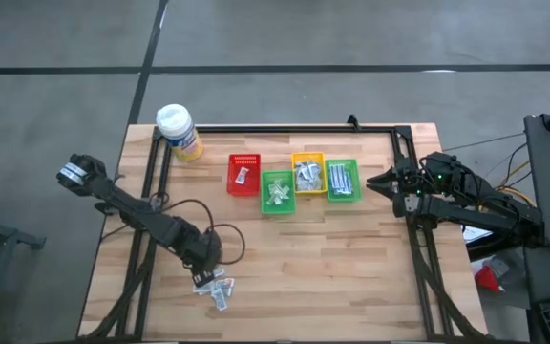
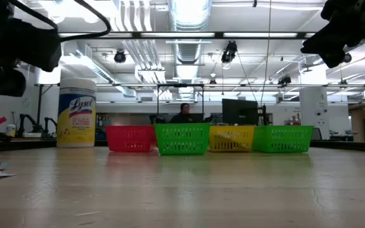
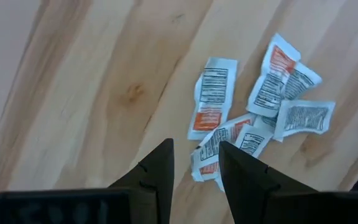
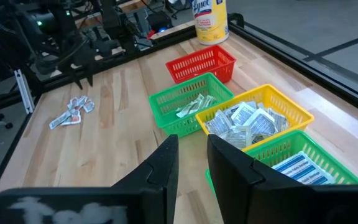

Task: Pick & Place First Aid Supplies
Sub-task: Put the ointment pack into the red basket

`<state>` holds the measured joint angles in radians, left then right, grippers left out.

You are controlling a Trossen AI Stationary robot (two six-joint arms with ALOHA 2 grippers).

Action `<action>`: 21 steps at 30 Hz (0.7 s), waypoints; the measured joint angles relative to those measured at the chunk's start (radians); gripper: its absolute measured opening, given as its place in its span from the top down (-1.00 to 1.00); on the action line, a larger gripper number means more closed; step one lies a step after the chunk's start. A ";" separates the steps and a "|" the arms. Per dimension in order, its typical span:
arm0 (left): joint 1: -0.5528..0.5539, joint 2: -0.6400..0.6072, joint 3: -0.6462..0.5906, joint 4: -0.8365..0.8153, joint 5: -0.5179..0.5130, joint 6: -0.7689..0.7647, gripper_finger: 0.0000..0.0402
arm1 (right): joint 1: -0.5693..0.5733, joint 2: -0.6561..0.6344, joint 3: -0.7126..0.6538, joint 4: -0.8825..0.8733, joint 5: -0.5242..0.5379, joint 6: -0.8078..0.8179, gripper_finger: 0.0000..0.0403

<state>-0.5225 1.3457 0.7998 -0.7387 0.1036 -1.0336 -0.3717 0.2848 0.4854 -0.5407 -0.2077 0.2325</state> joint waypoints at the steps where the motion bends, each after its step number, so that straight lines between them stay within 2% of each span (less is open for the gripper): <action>1: -0.003 0.000 -0.008 0.013 0.000 0.019 0.40 | 0.000 0.000 0.000 0.000 0.000 0.000 0.60; 9: -0.007 0.000 -0.079 0.025 0.011 0.063 0.40 | 0.000 0.000 0.000 0.000 0.000 0.000 0.66; 15: -0.021 0.000 -0.101 0.053 0.011 0.101 0.40 | 0.000 0.000 0.000 0.000 0.000 0.000 0.63; 21: -0.031 0.000 -0.101 0.133 0.011 0.222 0.40 | 0.000 0.000 0.000 0.000 0.000 0.000 0.59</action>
<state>-0.5537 1.3457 0.6987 -0.6057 0.1150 -0.8114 -0.3717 0.2848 0.4854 -0.5407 -0.2081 0.2325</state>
